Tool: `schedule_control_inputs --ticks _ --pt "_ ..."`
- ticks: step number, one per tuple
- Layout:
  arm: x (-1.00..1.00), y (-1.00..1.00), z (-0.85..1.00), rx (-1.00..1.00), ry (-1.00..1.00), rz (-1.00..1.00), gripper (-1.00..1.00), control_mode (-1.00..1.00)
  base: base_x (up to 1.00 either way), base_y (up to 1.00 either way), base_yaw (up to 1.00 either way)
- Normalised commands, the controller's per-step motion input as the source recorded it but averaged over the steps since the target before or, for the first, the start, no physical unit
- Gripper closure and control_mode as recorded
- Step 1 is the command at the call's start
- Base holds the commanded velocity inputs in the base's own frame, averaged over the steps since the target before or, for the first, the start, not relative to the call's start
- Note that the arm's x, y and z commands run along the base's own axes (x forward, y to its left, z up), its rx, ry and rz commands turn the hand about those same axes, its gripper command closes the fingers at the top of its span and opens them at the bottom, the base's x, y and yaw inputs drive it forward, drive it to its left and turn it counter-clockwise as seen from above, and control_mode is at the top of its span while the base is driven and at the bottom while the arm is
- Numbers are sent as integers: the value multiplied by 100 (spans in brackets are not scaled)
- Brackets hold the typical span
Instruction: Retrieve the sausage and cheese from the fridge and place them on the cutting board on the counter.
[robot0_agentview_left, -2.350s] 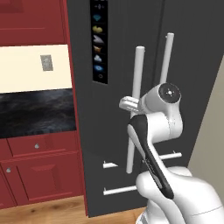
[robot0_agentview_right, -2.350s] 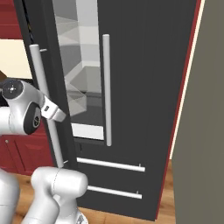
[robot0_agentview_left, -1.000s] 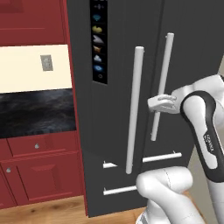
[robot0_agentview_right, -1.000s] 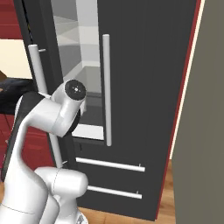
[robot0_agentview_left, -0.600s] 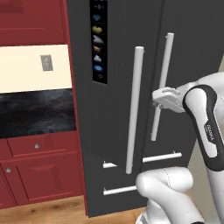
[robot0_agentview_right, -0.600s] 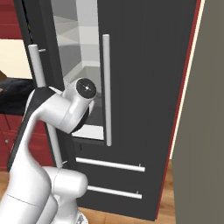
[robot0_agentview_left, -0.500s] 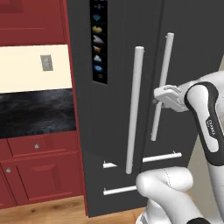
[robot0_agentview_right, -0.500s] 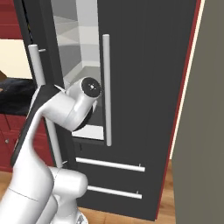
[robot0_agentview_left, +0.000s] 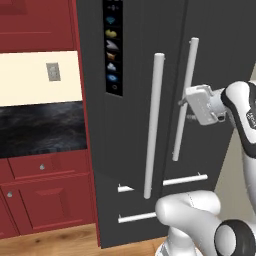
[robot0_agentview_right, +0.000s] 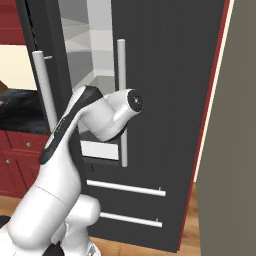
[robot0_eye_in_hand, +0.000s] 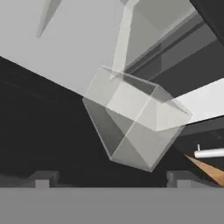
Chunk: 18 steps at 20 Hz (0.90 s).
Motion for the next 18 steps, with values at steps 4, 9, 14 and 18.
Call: schedule_control_inputs --ticks 4,9,14,18 --pt "56 -13 0 30 25 -4 -100 -100 0 0 0" --pt "64 3 2 21 19 -5 -100 -100 0 0 0" --pt "56 31 14 0 10 -14 -100 -100 0 0 0" --pt "20 40 10 1 10 -9 -100 -100 0 0 0"
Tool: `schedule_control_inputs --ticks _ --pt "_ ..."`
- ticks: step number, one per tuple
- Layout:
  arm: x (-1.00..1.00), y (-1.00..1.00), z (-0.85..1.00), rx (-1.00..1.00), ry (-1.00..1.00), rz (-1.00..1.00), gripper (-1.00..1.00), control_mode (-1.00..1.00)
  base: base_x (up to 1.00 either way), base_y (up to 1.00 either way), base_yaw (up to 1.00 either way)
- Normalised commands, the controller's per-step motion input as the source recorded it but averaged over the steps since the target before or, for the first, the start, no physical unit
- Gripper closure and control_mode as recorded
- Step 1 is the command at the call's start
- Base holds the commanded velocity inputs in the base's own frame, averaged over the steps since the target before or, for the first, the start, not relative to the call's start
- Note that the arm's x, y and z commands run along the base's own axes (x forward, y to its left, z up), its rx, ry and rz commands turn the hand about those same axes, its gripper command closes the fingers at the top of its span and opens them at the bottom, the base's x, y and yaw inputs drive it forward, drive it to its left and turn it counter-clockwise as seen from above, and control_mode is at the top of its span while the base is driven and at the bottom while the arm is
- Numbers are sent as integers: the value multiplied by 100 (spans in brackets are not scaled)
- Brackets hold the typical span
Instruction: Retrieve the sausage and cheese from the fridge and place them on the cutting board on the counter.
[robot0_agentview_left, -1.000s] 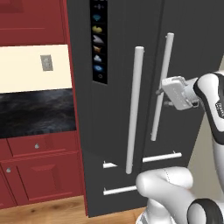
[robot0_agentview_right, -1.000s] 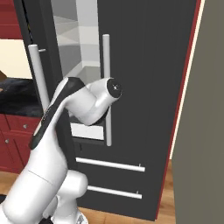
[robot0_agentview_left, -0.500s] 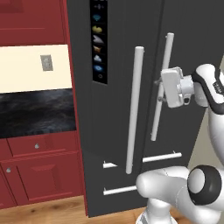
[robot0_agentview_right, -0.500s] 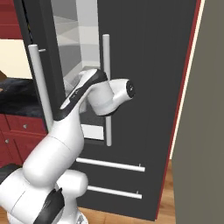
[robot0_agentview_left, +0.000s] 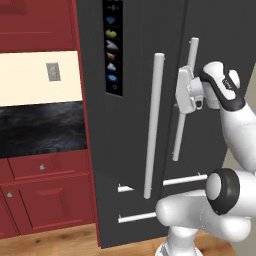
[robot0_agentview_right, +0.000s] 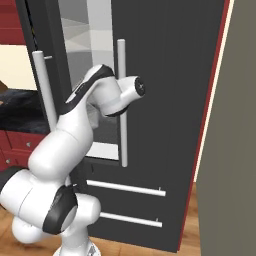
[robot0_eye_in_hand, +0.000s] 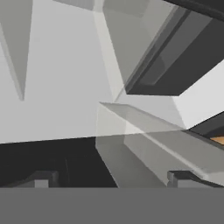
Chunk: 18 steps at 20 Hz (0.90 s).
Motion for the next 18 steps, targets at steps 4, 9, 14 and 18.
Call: schedule_control_inputs --ticks 4,9,14,18 --pt "4 39 1 11 14 0 -100 -100 0 0 0" --pt "-4 37 6 16 13 1 -100 -100 0 0 0" --pt "-46 34 7 11 2 9 -100 -100 0 0 0" --pt "-68 39 1 3 0 13 -100 -100 0 0 0"
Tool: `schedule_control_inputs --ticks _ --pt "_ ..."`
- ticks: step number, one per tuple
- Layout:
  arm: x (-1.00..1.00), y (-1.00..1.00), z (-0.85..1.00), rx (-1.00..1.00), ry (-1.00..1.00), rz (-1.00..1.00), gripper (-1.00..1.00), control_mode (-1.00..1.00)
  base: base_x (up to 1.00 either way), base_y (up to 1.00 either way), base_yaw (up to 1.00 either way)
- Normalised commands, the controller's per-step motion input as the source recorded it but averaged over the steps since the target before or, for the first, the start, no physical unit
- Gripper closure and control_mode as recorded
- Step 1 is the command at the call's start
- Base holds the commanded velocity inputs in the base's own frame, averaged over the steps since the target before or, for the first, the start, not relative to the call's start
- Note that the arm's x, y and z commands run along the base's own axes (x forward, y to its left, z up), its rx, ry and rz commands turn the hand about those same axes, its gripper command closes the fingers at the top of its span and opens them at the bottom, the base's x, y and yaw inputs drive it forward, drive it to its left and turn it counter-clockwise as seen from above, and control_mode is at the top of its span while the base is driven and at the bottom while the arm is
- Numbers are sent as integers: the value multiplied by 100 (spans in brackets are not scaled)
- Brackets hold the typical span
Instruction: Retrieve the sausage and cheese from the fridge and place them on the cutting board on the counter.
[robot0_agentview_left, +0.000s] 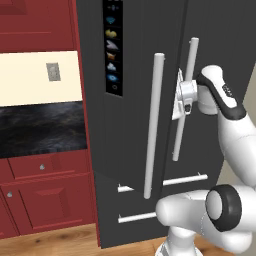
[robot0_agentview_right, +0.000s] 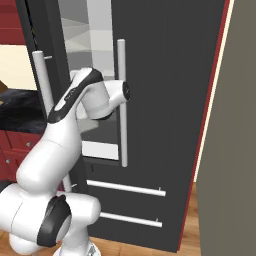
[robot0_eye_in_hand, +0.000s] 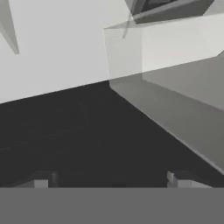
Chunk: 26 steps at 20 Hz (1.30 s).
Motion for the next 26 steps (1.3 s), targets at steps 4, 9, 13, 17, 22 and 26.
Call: schedule_control_inputs --ticks 4,9,13,17,22,26 --pt "-61 45 0 0 0 12 -100 -100 0 0 0" --pt "-57 76 -4 -6 0 12 -100 -100 0 0 0" --pt "-46 85 -13 -7 0 10 -100 -100 0 0 0" --pt "-36 92 -19 -4 0 11 -100 -100 0 0 0" --pt "-25 94 -26 -4 -1 3 -100 -100 0 0 0" --pt "-5 80 -27 0 0 0 -100 -100 0 0 0"
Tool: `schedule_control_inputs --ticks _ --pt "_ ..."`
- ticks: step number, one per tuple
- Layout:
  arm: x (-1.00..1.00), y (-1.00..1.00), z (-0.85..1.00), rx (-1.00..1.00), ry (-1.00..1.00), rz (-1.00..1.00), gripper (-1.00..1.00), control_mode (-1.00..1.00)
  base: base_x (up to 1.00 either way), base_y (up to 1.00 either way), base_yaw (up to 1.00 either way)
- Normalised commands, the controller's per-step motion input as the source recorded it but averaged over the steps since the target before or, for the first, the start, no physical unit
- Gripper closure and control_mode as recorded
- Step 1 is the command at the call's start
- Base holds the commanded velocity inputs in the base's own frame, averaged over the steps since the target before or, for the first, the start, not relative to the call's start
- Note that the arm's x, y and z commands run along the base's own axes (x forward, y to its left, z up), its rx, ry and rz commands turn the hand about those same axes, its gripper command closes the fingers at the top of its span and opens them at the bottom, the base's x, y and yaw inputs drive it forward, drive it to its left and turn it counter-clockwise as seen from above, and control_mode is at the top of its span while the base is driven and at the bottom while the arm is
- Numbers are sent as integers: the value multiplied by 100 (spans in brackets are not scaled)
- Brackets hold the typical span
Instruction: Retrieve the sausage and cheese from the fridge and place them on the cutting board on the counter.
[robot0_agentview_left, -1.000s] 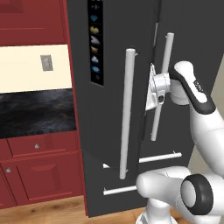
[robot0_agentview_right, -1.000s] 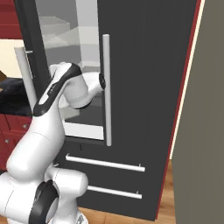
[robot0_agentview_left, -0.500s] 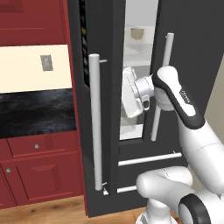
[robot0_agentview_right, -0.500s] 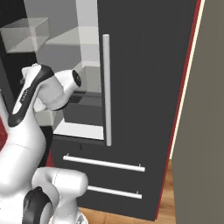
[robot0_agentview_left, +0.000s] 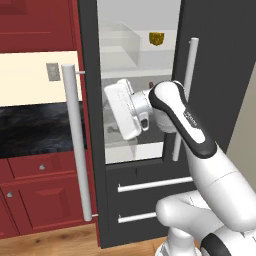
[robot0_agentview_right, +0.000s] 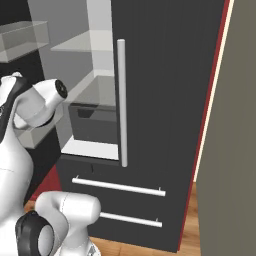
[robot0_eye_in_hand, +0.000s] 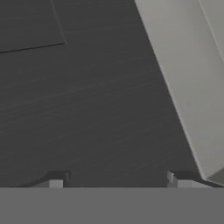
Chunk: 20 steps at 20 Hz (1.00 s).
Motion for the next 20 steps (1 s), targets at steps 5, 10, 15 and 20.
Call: schedule_control_inputs --ticks 5,10,15,20 --pt "-1 28 -16 -8 -4 -1 -100 -100 0 0 0" --pt "-2 -51 -2 -16 -2 0 -100 -100 0 0 0" --pt "0 -53 0 -19 -23 0 -100 -100 0 0 0" --pt "0 -61 0 -23 -25 0 -100 -100 0 0 0"
